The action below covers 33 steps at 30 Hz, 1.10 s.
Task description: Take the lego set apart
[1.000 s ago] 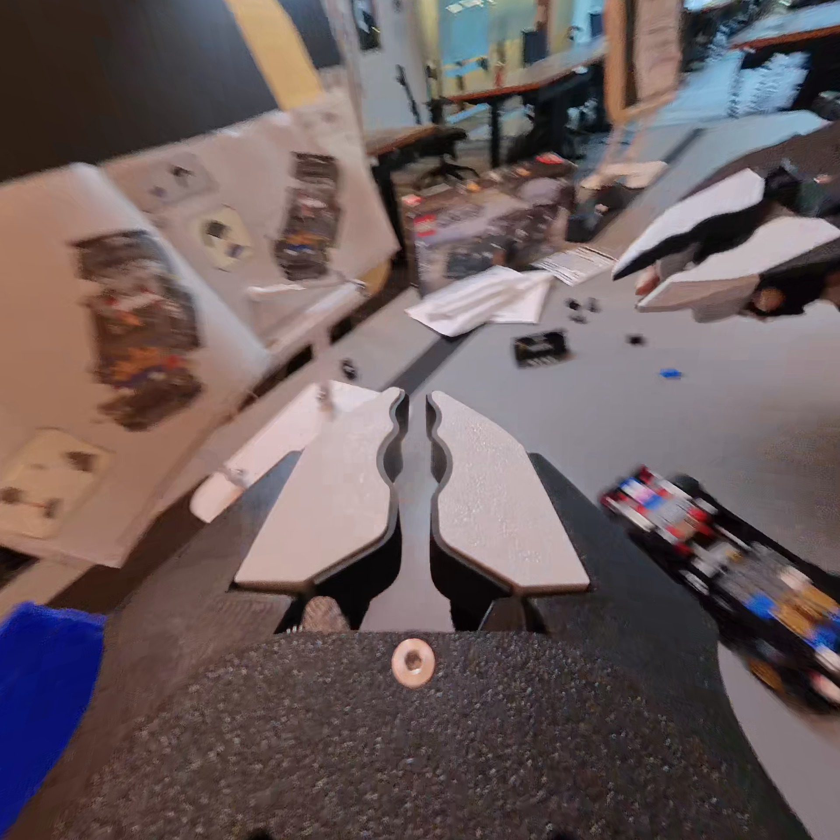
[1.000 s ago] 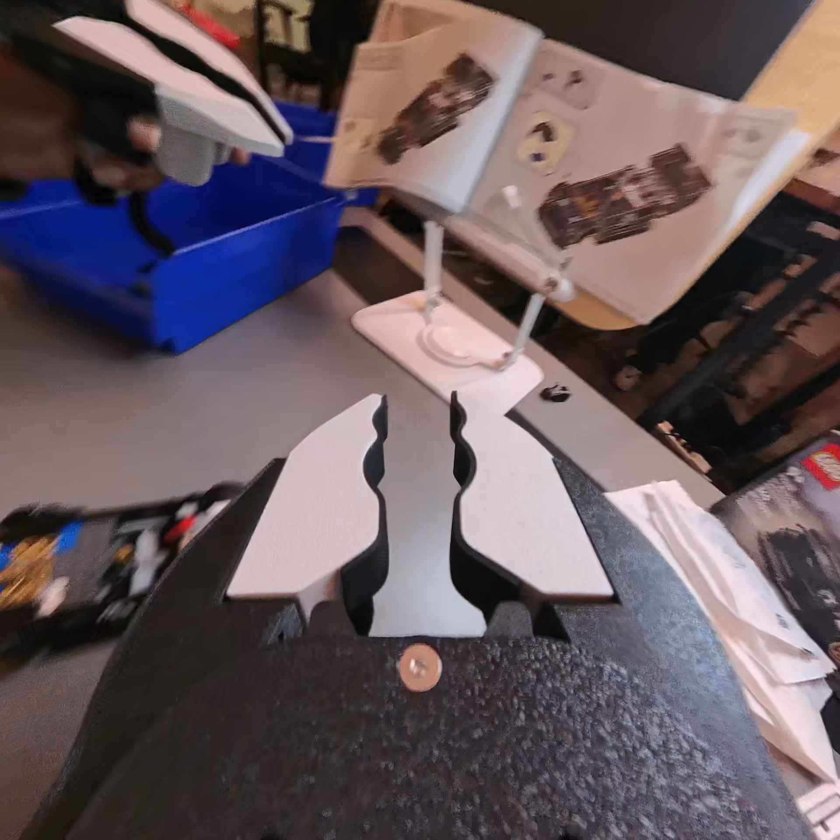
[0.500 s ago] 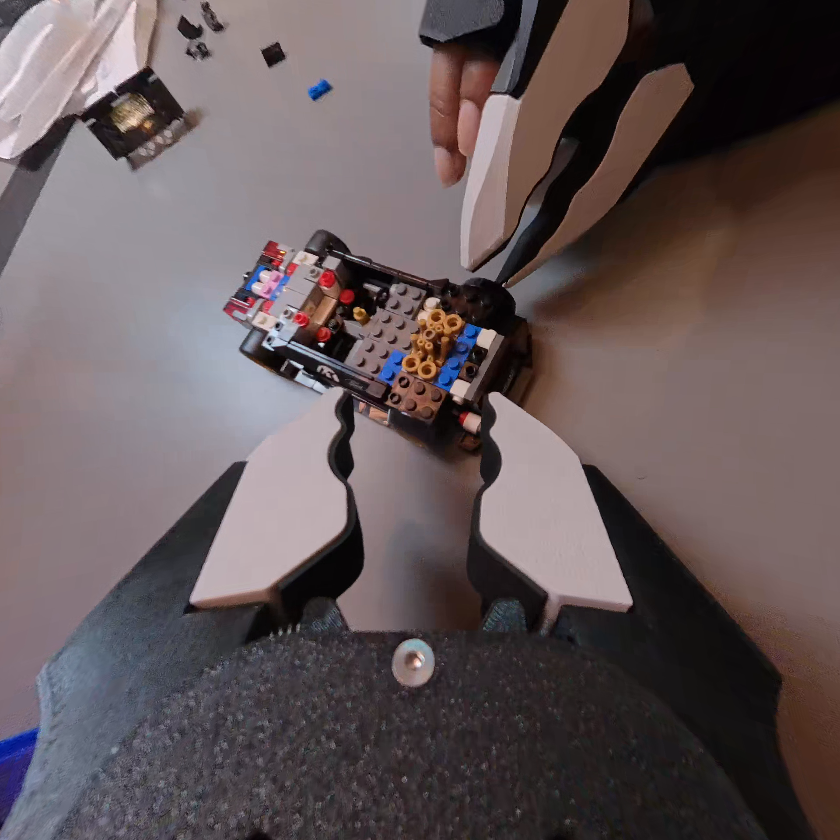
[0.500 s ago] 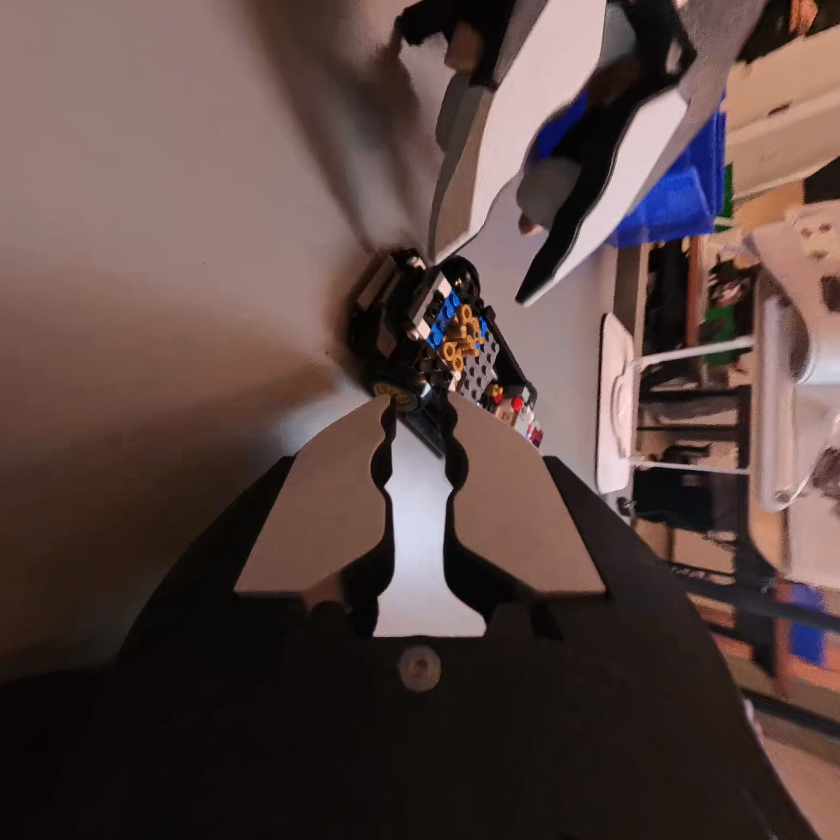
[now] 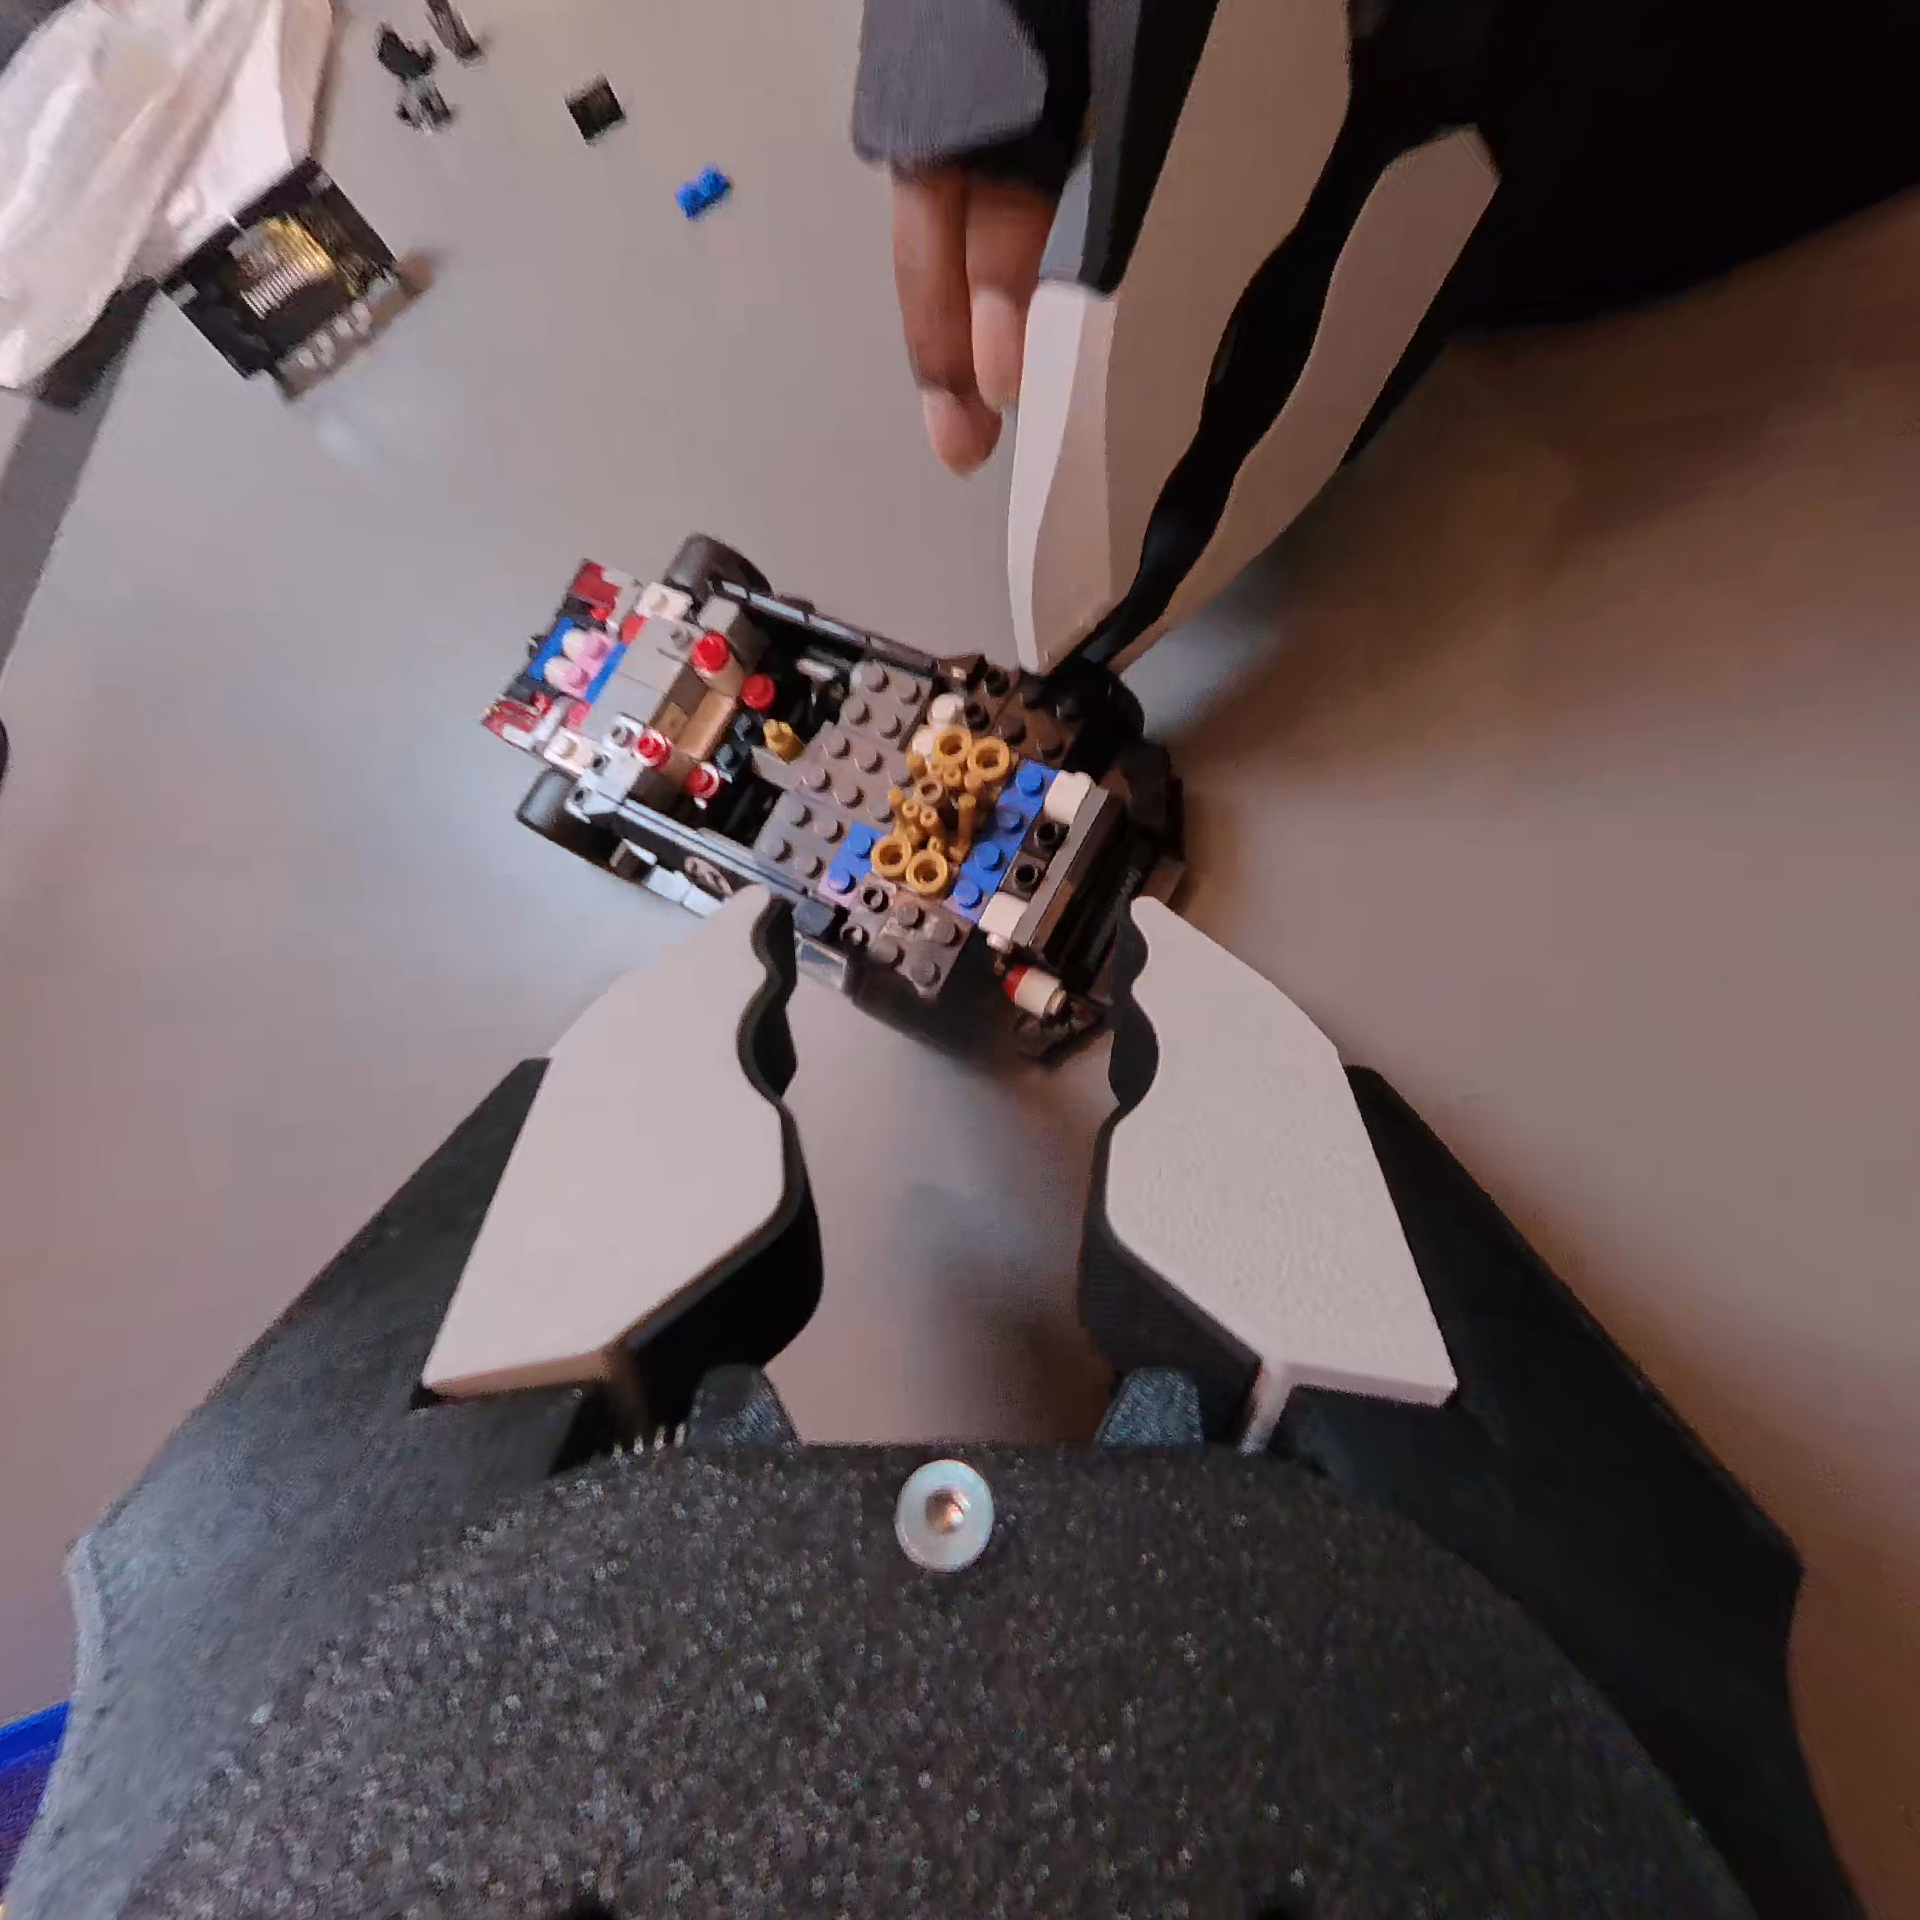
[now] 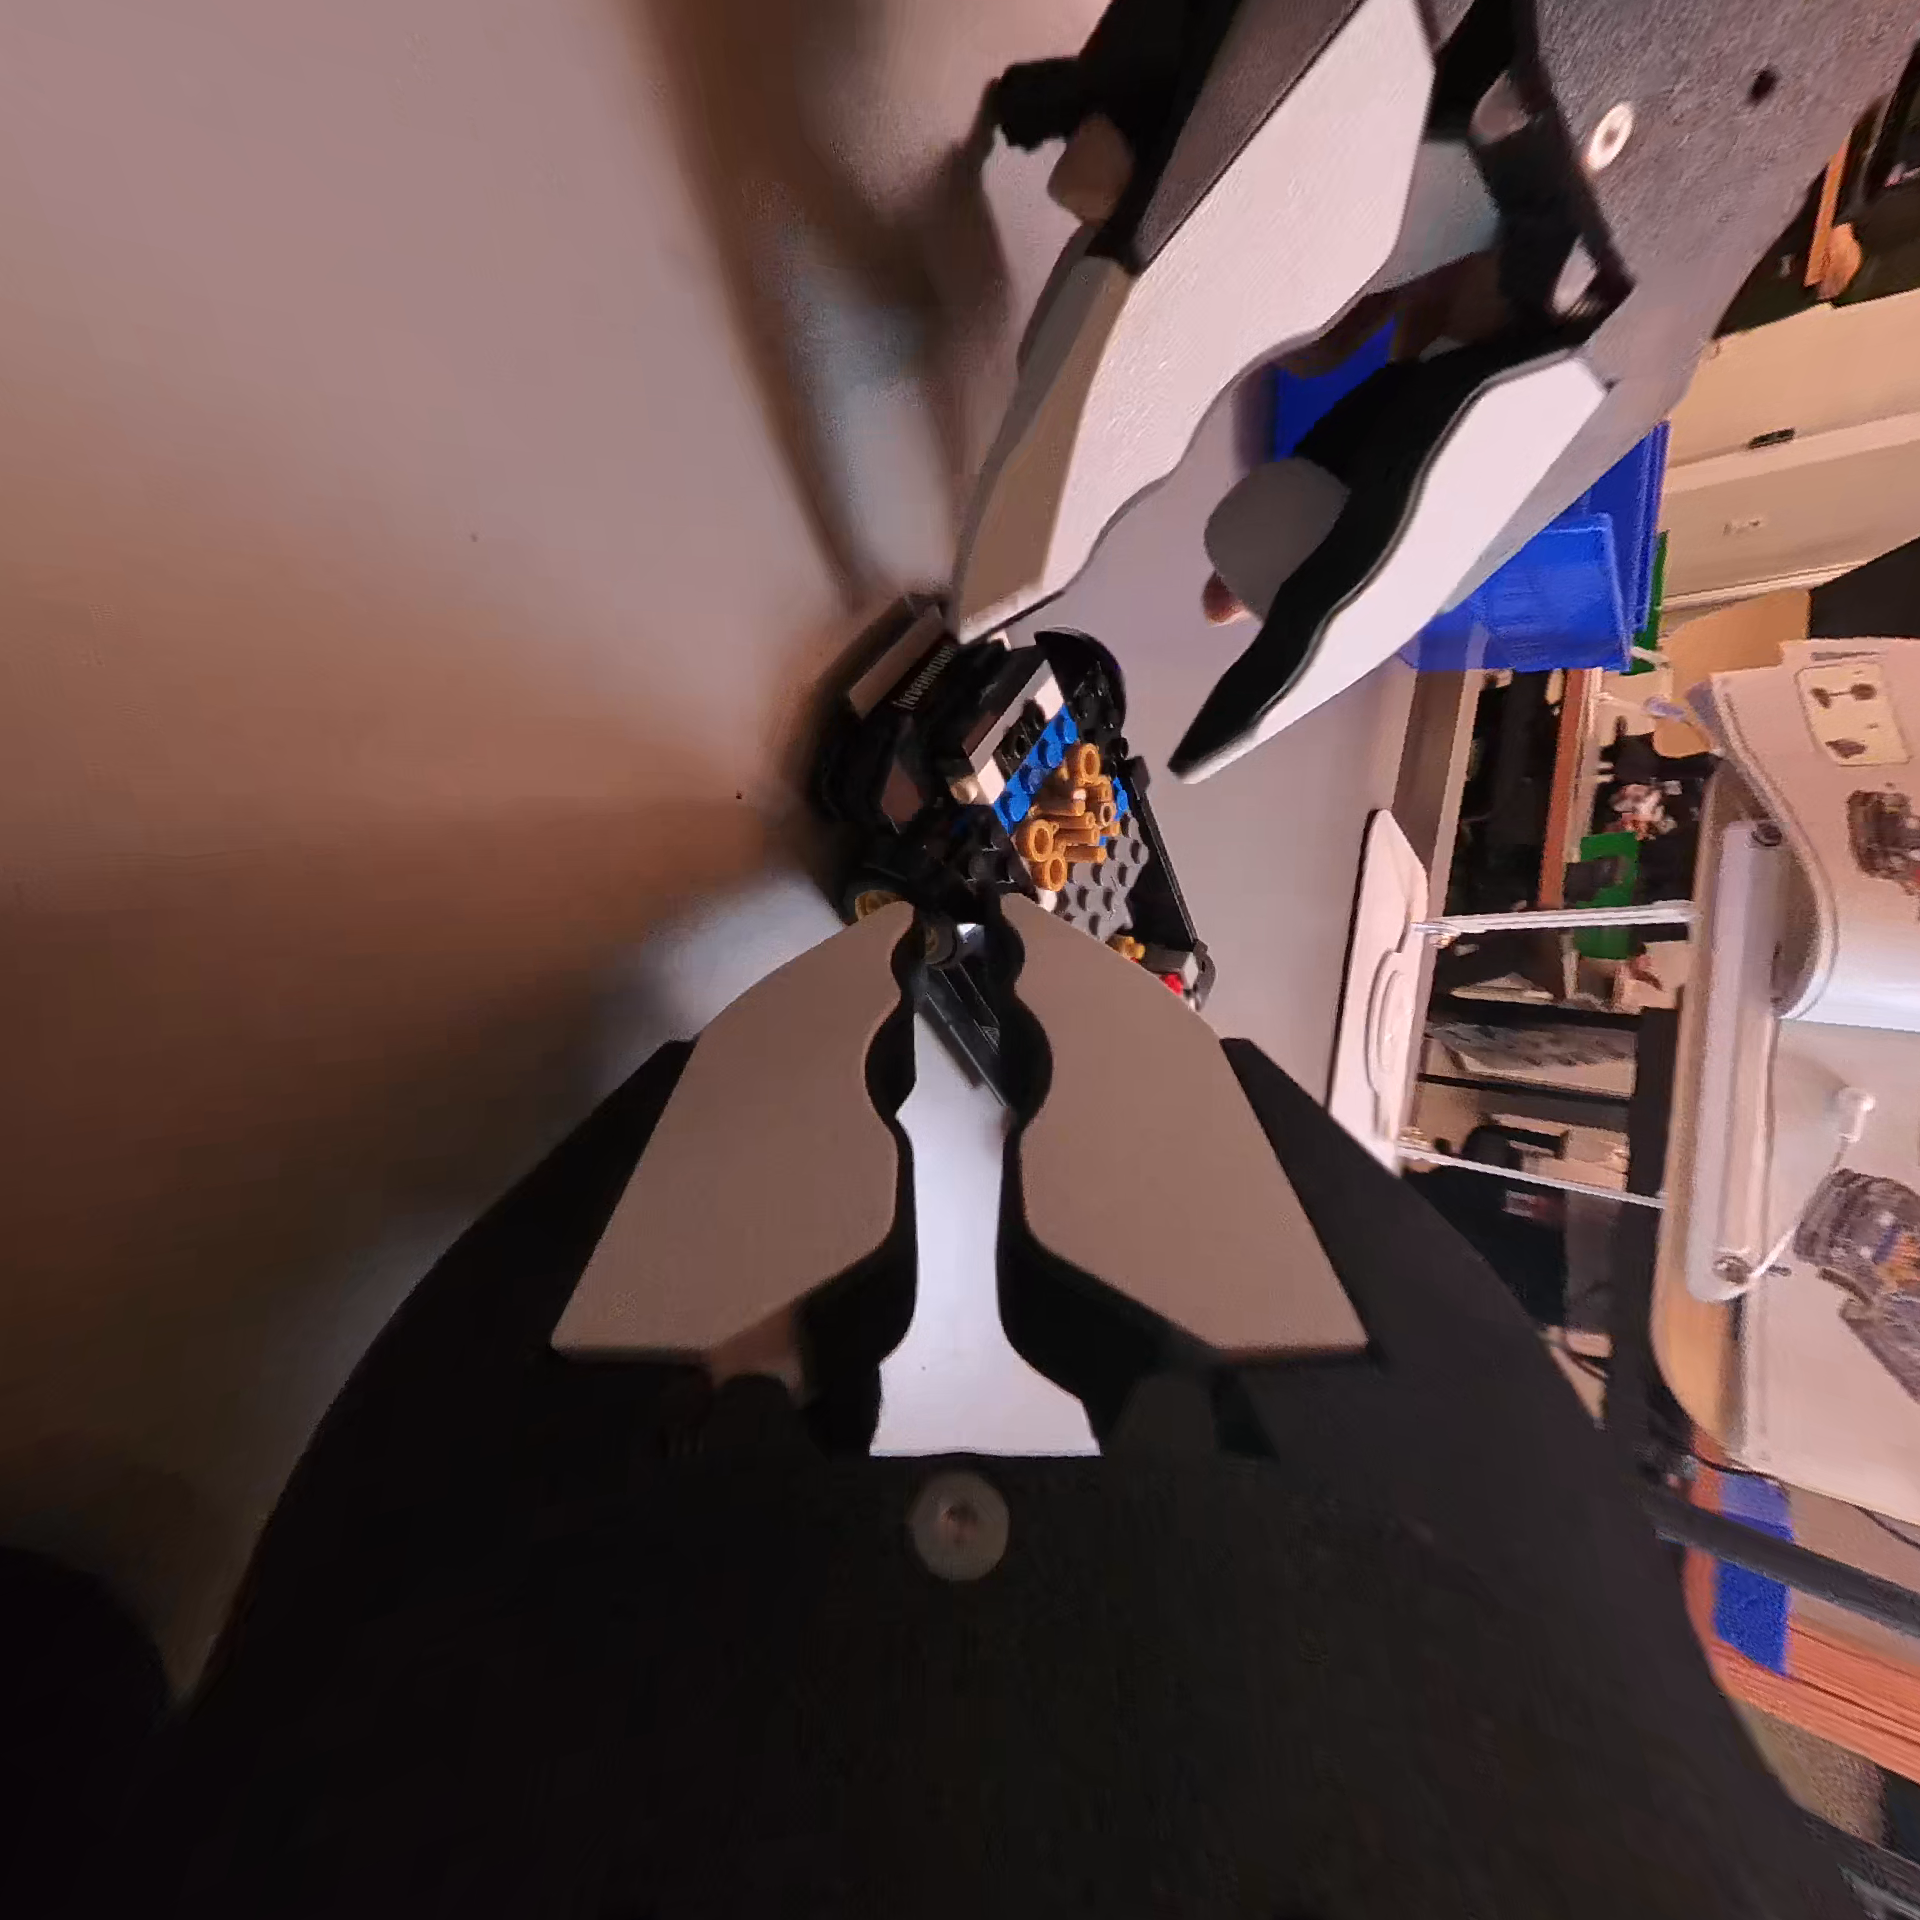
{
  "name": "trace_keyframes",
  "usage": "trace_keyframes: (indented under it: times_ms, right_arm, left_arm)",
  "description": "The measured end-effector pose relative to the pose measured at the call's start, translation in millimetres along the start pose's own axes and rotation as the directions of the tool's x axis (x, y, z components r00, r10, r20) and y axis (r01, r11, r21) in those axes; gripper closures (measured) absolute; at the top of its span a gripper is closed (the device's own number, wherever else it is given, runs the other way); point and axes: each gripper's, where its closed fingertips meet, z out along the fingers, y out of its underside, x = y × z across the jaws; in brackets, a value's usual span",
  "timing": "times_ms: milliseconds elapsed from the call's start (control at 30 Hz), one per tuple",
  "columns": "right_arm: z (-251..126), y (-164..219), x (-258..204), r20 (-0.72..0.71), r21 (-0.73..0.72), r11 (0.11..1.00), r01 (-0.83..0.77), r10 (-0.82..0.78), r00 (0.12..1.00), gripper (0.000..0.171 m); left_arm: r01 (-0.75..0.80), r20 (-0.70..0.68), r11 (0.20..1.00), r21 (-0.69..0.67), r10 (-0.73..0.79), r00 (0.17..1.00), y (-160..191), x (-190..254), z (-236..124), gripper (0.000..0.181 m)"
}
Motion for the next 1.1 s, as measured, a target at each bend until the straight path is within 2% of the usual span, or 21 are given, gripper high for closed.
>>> trace_keyframes:
  times_ms: [100, 200, 233, 333, 467, 533, 567, 600, 700, 867, 933, 967, 1100]
  right_arm:
    - [0, -4, 3, 0.008, 0.037, 0.996, -0.082, 0.081, 0.997, 0.161]
    - [-2, -10, 12, 0.016, 0.066, 0.984, -0.166, 0.166, 0.986, 0.163]
    - [-4, -11, 16, 0.011, 0.08, 0.977, -0.197, 0.196, 0.98, 0.171]
    - [-9, -18, 29, 0.029, 0.123, 0.942, -0.313, 0.312, 0.95, 0.171]
    - [-7, -7, 30, -0.008, 0.058, 0.972, -0.228, 0.228, 0.974, 0.171]
    - [-7, -6, 20, 0.051, 0.035, 0.964, -0.265, 0.263, 0.963, 0.171]
    - [-6, -6, 14, 0.076, 0.018, 0.954, -0.299, 0.297, 0.952, 0.166]
    - [-5, -6, 9, 0.103, -0.008, 0.934, -0.358, 0.357, 0.929, 0.149]
    - [1, -10, -5, 0.142, -0.082, 0.815, -0.574, 0.579, 0.803, 0.133]
    - [10, -9, -9, 0.048, -0.155, 0.598, -0.787, 0.8, 0.598, 0.133]
    - [14, -5, -9, 0.034, -0.165, 0.551, -0.818, 0.832, 0.554, 0.134]
    - [15, -3, -7, 0.023, -0.16, 0.537, -0.828, 0.841, 0.541, 0.141]
    - [16, -2, -7, 0.057, -0.171, 0.476, -0.862, 0.879, 0.474, 0.143]
  left_arm:
    - [0.031, -0.005, 0.999, 0.019, -0.03, 1.0, -4, 2, -1, 0.123]
    - [-0.011, -0.001, 1.0, 0.011, 0.011, 1.0, -2, 7, 3, 0.123]
    - [-0.012, -0.007, 1.0, 0.005, 0.013, 1.0, -1, 9, 3, 0.121]
    - [-0.044, 0.014, 0.999, -0.03, 0.044, 0.999, 1, 12, 5, 0.12]
    - [-0.046, 0.027, 0.998, -0.043, 0.047, 0.999, 6, 12, 7, 0.121]
    - [-0.015, 0.021, 1.0, 0.001, 0.015, 1.0, 1, 10, 2, 0.122]
    - [-0.008, 0.022, 1.0, 0.014, 0.008, 1.0, -1, 7, 0, 0.122]
    - [-0.007, 0.024, 1.0, 0.014, 0.006, 1.0, 0, 3, -1, 0.122]
    - [-0.015, -0.012, 1.0, -0.02, 0.015, 1.0, 9, -4, 0, 0.115]
    - [0.015, -0.133, 1.0, -0.024, -0.018, 0.991, 13, -2, 5, 0.106]
    - [-0.004, -0.124, 1.0, -0.024, 0.001, 0.992, 14, -5, 8, 0.105]
    - [-0.018, -0.115, 1.0, -0.026, 0.015, 0.993, 15, -7, 8, 0.108]
    - [-0.029, -0.099, 0.999, -0.015, 0.027, 0.995, 15, -7, 9, 0.108]
